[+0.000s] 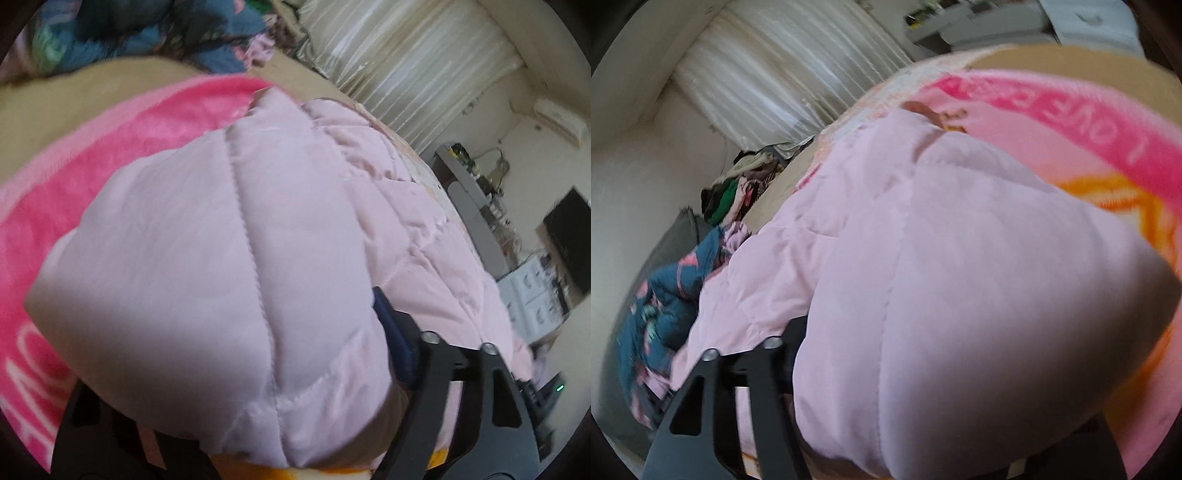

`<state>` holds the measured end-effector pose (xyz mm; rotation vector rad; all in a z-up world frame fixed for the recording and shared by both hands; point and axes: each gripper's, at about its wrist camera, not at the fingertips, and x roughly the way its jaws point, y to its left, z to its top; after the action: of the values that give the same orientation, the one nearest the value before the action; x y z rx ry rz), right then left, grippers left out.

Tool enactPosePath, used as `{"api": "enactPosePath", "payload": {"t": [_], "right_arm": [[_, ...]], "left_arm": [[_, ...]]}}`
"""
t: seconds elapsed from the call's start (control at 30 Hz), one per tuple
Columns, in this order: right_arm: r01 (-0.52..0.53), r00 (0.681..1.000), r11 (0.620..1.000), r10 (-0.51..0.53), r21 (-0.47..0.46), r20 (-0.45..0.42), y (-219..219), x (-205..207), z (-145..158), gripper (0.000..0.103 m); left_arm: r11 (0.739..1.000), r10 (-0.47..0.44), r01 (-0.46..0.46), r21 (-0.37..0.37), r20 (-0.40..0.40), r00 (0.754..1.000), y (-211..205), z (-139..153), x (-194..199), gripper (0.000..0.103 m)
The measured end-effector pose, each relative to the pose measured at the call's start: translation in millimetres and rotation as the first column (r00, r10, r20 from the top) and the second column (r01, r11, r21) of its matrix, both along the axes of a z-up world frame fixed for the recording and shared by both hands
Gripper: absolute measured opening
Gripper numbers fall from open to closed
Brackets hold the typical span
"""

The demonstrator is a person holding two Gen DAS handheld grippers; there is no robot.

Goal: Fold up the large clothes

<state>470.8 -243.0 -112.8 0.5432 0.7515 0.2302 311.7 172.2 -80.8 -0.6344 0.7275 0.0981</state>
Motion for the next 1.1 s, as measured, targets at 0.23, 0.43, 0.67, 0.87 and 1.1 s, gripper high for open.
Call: {"api": "enactPosePath", "payload": {"t": [0.23,0.43,0.67,0.87,1.1], "right_arm": [[-0.046,0.993,0.973,0.069,-0.228,0.096,28,-10,26,0.035],[-0.071,0.968,0.923,0.156,-0.378,0.197,50,-29,56,0.031],[-0.072,0.935,0.885,0.221,-0.46,0.278,63,-57,82,0.029],[-0.087,0.911,0.879,0.26,-0.47,0.319,54,-97,95,0.028],[-0.102,0.904,0.883,0.274,-0.458,0.328,49,-148,101,0.028]], "left_arm": [[0.986,-0.038,0.031,0.166,0.037,0.999,-25,24,-3,0.039],[0.975,-0.054,0.036,0.22,0.077,0.996,-28,40,-11,0.031],[0.959,-0.096,0.056,0.279,0.13,0.987,-44,74,-29,0.029],[0.954,-0.123,0.071,0.291,0.164,0.979,-48,93,-54,0.029],[0.952,-0.137,0.087,0.295,0.156,0.978,-49,98,-101,0.029]]}}
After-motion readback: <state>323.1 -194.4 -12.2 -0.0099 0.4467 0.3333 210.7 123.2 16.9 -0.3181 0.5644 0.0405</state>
